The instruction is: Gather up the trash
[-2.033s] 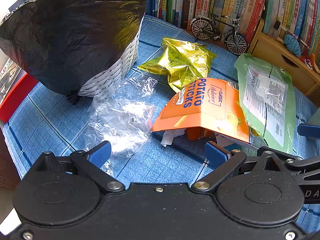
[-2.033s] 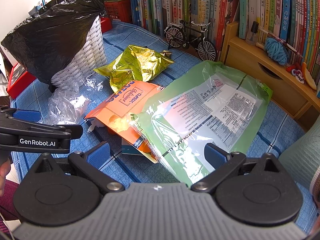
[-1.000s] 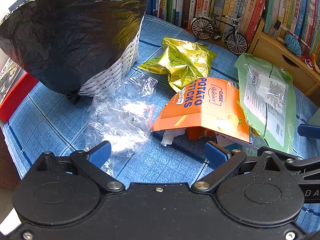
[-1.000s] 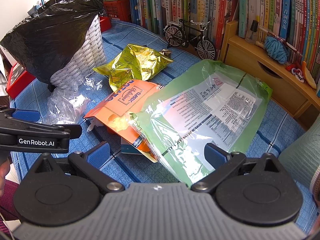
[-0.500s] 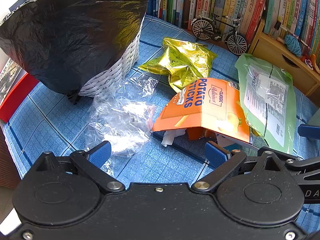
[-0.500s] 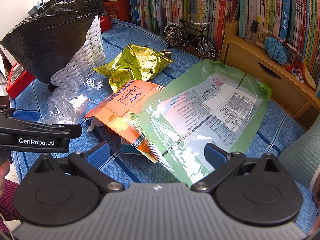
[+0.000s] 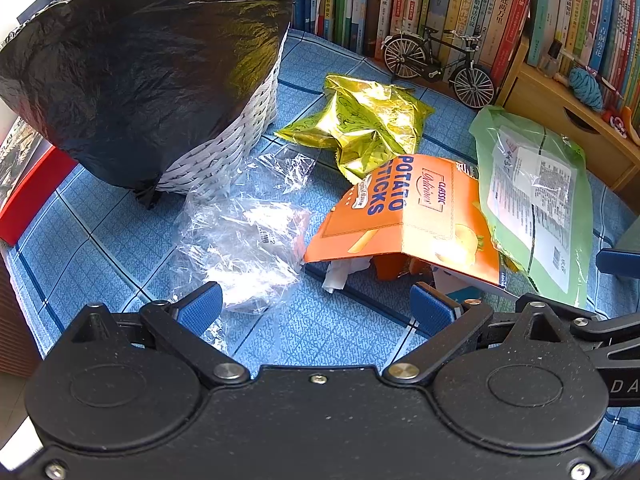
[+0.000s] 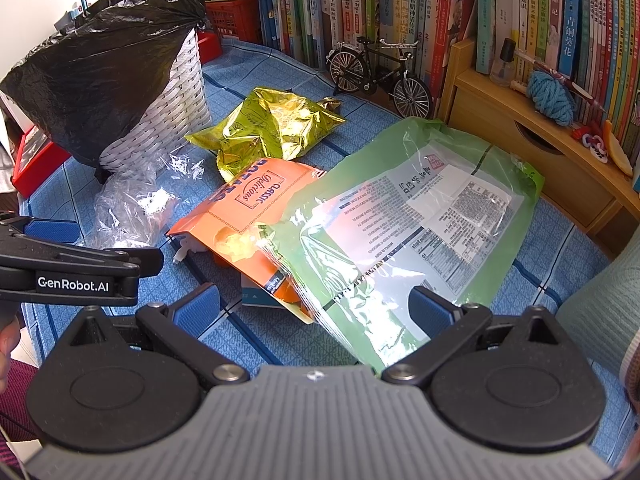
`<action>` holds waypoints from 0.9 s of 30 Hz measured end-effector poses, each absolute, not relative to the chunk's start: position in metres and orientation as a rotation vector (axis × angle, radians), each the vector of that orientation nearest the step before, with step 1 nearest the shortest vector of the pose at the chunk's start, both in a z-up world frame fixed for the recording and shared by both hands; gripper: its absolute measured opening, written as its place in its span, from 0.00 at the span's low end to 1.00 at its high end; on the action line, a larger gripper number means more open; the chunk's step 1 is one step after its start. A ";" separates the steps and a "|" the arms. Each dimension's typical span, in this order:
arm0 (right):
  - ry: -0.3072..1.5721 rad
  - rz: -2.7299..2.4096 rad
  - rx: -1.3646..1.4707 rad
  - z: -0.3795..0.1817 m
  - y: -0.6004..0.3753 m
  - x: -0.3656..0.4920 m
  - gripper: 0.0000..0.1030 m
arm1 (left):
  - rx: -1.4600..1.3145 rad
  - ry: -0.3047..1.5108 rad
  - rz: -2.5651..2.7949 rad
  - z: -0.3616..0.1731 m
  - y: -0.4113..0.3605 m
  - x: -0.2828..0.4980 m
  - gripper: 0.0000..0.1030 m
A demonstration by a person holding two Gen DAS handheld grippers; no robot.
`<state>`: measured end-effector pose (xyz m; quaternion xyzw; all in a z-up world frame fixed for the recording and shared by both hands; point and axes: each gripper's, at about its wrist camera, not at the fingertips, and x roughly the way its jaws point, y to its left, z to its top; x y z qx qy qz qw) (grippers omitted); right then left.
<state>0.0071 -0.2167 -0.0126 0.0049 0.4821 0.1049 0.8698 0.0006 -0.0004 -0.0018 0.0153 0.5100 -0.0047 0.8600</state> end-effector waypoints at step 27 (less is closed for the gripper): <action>0.961 0.021 -0.024 -0.067 -0.234 0.045 1.00 | -0.007 0.966 -0.028 -0.022 -0.007 0.017 0.72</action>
